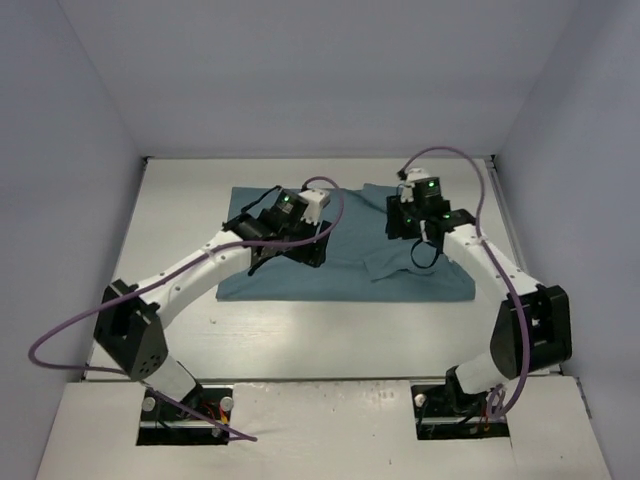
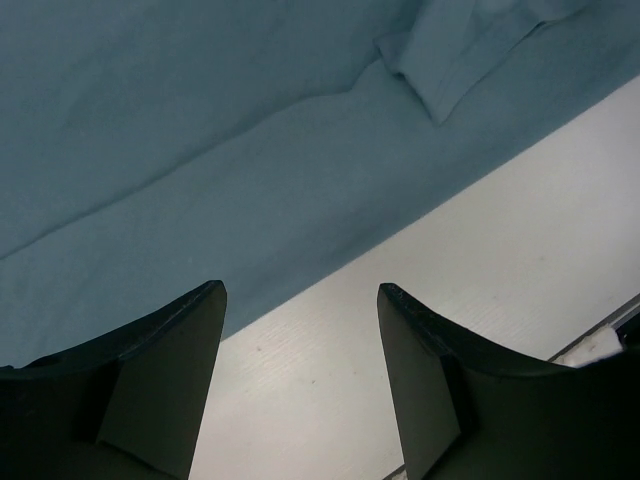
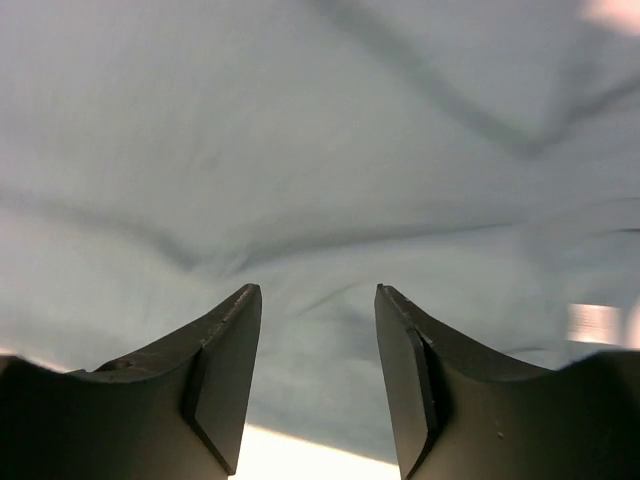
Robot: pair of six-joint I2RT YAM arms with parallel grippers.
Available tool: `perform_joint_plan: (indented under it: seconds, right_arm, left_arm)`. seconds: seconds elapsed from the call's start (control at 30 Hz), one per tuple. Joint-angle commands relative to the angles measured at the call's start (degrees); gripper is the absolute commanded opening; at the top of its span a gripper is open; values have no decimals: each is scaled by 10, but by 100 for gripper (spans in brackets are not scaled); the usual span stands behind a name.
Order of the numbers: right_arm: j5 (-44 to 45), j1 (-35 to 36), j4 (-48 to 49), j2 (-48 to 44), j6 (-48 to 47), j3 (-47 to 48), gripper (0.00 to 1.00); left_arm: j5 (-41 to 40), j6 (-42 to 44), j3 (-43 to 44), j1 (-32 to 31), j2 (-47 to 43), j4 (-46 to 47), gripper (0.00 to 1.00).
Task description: Fold and stack the t-shirts
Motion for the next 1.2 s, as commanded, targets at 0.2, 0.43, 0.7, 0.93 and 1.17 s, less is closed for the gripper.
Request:
perform_joint_plan:
  seconds: [0.2,0.43,0.7,0.93,1.17]
  right_arm:
    - [39,-132,-8,-5,54,11,40]
    - [-10,-165,-7,22,50,19,39]
    - [-38,-188,-7,65,57,20,38]
    - [-42,-189,-3,94,65,23,37]
    - [-43,-189,1,108,64,28,34]
  left_arm:
    - [50,-115,273,-29,243,36,60]
    - [99,-89,398,-53,383,20,57]
    - [125,-25,413,-54,422,7,53]
    - [109,17,449,-53,453,-12,49]
    - [106,51,488,-47,481,-15,40]
